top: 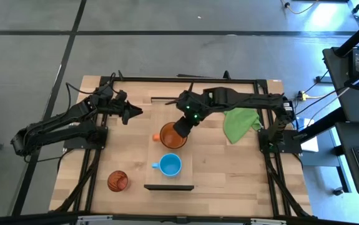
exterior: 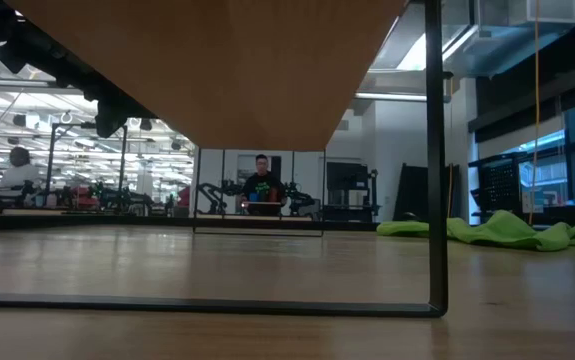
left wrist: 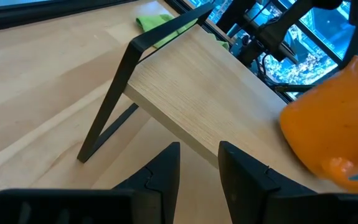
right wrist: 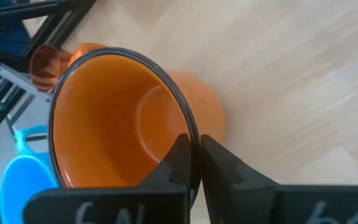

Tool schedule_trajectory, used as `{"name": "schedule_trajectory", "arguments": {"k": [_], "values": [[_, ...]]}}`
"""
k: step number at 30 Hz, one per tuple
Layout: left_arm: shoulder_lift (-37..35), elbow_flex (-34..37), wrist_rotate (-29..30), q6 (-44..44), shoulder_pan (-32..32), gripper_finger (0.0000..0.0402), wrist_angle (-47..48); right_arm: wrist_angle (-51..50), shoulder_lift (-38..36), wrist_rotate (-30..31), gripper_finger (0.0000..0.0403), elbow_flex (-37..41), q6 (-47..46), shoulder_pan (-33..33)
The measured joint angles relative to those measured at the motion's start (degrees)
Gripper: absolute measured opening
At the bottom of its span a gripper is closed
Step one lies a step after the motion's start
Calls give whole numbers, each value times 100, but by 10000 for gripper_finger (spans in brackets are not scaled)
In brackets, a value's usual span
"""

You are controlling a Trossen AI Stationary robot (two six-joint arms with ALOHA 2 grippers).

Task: Stack small to large cups/mugs on shelf
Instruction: Put the orange mug on the shelf, then put the orange cup on the shelf

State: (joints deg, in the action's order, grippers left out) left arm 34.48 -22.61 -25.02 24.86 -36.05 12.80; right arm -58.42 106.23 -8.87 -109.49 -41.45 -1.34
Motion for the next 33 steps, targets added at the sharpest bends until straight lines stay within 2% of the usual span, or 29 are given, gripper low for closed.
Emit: {"name": "schedule_trajectory", "arguments": {"k": [12, 24, 33], "values": [[1, 0, 2, -117, 0, 104, 2, 247, 13, 7, 49, -2, -4, -5], [1, 0, -33, -119, 0, 104, 9, 393, -106, -122, 95, -7, 132, -4], [2, 0, -255, -256, 1, 104, 73, 256, -304, 450, 113, -606, 683, -201]]}}
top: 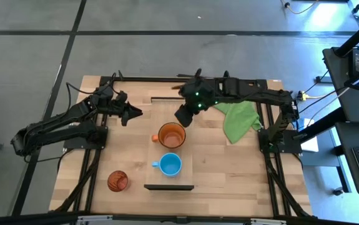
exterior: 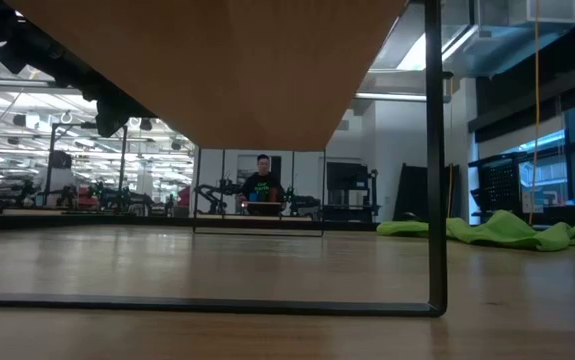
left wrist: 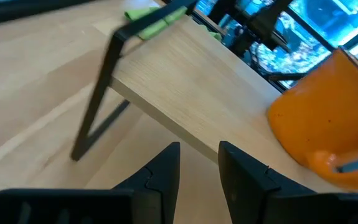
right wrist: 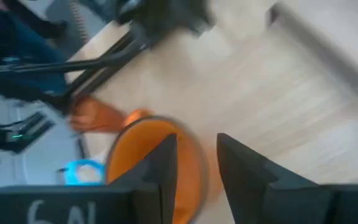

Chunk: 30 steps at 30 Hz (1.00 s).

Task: Stack small to large cups/mugs on shelf
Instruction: Put the orange cup on the shelf

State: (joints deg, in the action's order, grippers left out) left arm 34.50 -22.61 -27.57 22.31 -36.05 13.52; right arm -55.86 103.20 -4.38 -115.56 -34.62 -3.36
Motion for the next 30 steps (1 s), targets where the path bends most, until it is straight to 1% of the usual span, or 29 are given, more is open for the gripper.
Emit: {"name": "schedule_trajectory", "arguments": {"k": [2, 4, 6, 8, 9, 12, 14, 16, 19, 21, 23, 26, 28, 30], "values": [[-7, 0, -196, 3, 23, 104, 37, -255, 0, 412, 114, -335, 262, -59], [-9, -4, -476, 6, 88, 104, 364, -568, -18, 782, 114, -722, 501, -127], [-78, -11, -793, 13, 190, 104, 930, -953, -34, 921, 114, -1007, 618, -219], [-244, -136, -828, -11, 340, 101, 1671, -1228, -22, 956, 114, -1170, 658, -294], [-344, -277, -783, -14, 437, 98, 1899, -1409, -11, 1020, 114, -1247, 665, -318], [-596, -1052, -542, -17, 800, 81, 2616, -1766, -13, 1259, 114, -1394, 730, -337], [-627, -1802, -103, -160, 1120, 66, 3510, -2013, -15, 1398, 114, -1418, 804, -337], [-500, -2485, 367, -317, 1508, 50, 4426, -2105, -6, 1442, 114, -1418, 851, -350], [-142, -3113, 792, -282, 2120, 35, 5323, -2095, -4, 1441, 114, -1418, 937, -361], [39, -3306, 910, -97, 2528, 32, 5563, -2106, -4, 1427, 114, -1418, 943, -361], [211, -3304, 932, 184, 2955, 34, 5582, -2224, -5, 1291, 119, -1418, 906, -361], [532, -3268, 1048, 586, 3676, 36, 5606, -2554, -9, 1231, 144, -1418, 789, -360], [709, -3268, 1178, 884, 4181, 37, 5589, -2740, -9, 1426, 169, -1418, 761, -296], [865, -3265, 1419, 1253, 4730, 37, 5466, -2856, -52, 1808, 197, -1415, 733, -201]]}}
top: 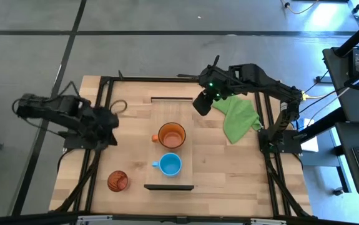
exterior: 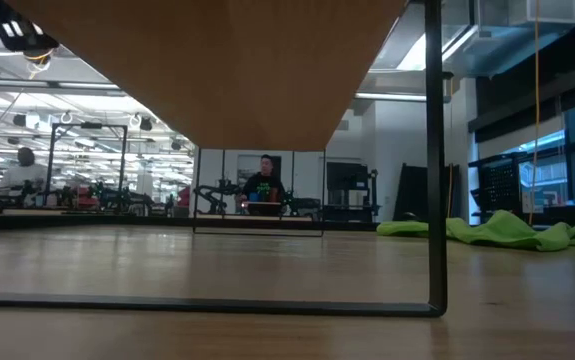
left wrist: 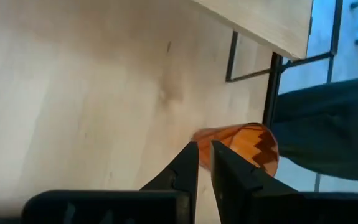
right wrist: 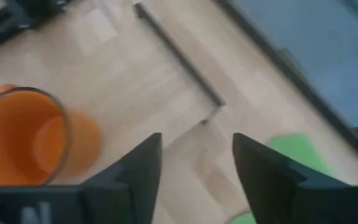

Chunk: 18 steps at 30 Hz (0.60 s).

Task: Stack small to large cups/mugs on shelf
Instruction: Put the orange cup on the shelf

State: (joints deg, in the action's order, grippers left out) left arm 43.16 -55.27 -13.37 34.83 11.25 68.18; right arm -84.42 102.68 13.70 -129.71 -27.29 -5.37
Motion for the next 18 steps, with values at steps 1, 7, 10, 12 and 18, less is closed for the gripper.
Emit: {"name": "schedule_trajectory", "arguments": {"k": [1, 7, 10, 12, 18], "values": [[77, 0, 203, 192, 301, 37, -127, -37, -24, 165, 210, 0, 22, 57], [497, 2, 1864, 1239, 2266, 37, -382, -149, -270, 600, 258, -2, -233, 309], [892, 2, 2160, 1652, 3125, 37, -404, -240, -368, 622, 262, -1, -384, 382], [1164, 2, 2253, 1849, 3566, 37, -400, -316, -426, 638, 263, -2, -449, 445], [1927, 2, 2268, 2338, 3996, 38, -407, -262, -467, 869, 263, 0, -559, 675]]}}
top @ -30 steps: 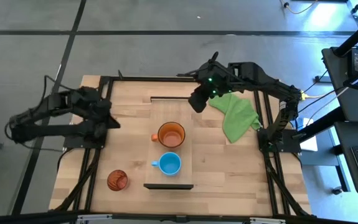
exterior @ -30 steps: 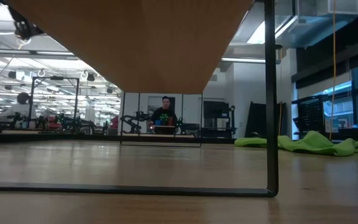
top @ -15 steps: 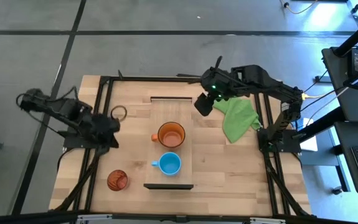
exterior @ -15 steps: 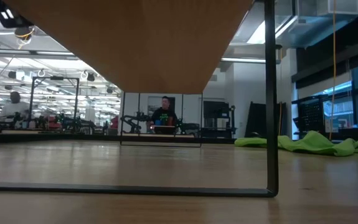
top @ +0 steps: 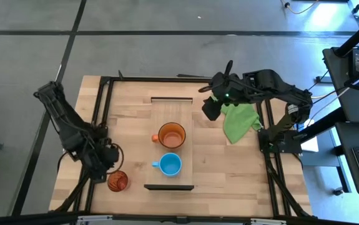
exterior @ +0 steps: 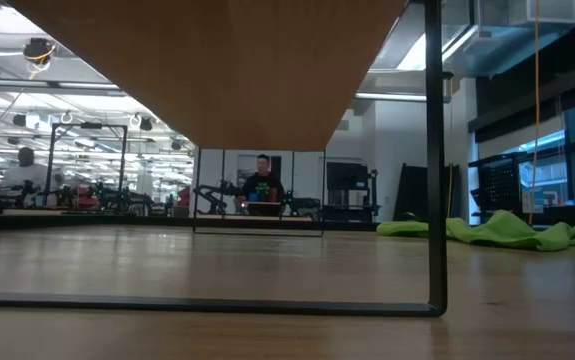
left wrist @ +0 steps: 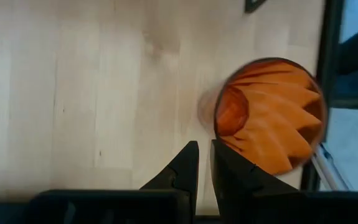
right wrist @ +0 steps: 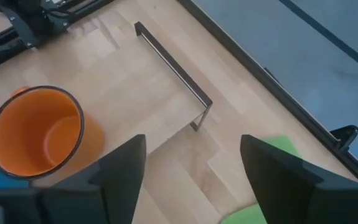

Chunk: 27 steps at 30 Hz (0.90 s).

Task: Stack small to large cups/mugs on shelf
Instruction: Put the orange cup on the shelf

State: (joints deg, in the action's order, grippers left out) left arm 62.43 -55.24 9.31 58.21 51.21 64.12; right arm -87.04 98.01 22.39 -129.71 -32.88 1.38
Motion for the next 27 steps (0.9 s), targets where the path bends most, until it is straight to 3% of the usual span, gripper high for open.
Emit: {"name": "schedule_trajectory", "arguments": {"k": [10, 15, 27], "values": [[90, 0, -52, 619, -5, 38, -684, 30, -2, 53, 263, 0, -99, 226], [90, 0, -210, 1054, -115, 38, -416, -41, -2, 55, 263, 0, -250, 366], [112, 0, -145, 733, -214, 29, -825, -156, 1, 443, 263, 0, -450, 652]]}}
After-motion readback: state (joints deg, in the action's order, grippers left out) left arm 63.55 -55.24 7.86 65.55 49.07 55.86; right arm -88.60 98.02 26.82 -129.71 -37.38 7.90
